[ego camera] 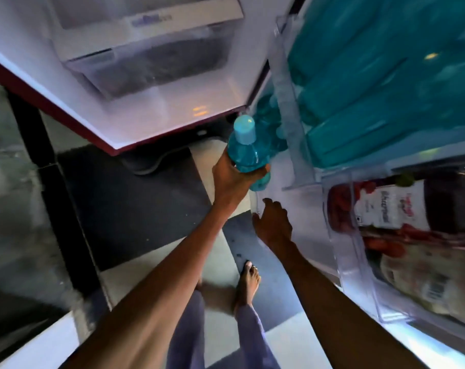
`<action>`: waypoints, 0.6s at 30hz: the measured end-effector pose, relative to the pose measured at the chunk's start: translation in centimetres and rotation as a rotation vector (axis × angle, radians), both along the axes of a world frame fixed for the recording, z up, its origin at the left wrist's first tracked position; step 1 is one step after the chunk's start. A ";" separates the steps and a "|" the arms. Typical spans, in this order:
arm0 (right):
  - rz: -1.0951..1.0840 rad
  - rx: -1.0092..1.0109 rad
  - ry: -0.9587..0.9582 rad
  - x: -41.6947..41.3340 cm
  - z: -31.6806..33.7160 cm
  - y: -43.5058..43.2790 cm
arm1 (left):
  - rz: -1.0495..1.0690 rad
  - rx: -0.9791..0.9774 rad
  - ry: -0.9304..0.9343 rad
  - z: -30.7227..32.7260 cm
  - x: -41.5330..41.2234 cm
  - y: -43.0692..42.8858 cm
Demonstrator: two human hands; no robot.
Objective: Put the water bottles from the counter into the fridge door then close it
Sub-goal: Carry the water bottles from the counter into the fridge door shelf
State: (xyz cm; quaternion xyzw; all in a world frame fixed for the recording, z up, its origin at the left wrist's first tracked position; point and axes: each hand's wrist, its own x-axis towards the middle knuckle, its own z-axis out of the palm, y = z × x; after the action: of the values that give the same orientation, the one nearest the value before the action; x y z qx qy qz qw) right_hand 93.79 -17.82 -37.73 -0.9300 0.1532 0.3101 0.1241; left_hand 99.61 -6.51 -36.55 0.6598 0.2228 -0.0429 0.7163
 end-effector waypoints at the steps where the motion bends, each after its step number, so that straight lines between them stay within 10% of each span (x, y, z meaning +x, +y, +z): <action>1: -0.012 -0.001 0.005 0.0 -0.6 -0.1 | 0.002 -0.020 0.003 -1.0 0.4 -0.7; 18: -0.038 0.187 0.097 -0.3 -6.5 -3.4 | -0.243 0.220 -0.130 -9.4 3.4 -7.9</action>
State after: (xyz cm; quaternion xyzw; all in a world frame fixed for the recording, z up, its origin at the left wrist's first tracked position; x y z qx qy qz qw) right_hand 93.51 -21.18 -44.20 -0.8952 0.1470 0.3655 0.2085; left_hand 103.03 -14.36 -45.93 0.7577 0.0979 -0.0617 0.6422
